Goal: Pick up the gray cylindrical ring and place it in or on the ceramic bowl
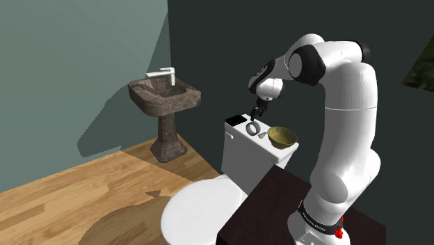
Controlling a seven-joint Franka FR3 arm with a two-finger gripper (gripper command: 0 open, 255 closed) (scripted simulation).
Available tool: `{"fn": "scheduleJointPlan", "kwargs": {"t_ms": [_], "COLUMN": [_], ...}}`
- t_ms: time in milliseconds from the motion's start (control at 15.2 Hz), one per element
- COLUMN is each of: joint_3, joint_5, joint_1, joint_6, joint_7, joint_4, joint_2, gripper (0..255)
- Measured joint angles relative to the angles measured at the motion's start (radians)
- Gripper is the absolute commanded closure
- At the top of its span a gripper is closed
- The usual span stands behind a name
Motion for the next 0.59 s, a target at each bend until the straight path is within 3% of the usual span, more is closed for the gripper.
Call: {"fn": "scheduleJointPlan", "kwargs": {"t_ms": [330, 594], "joint_3": [0.037, 0.057], "joint_5": [0.077, 0.102], "joint_1": [-0.098, -0.121], "joint_6": [-0.014, 0.005], "joint_7": [-0.066, -0.084], "joint_4": [0.175, 0.209], "joint_2": [0.177, 0.232], "gripper": [0, 0]}}
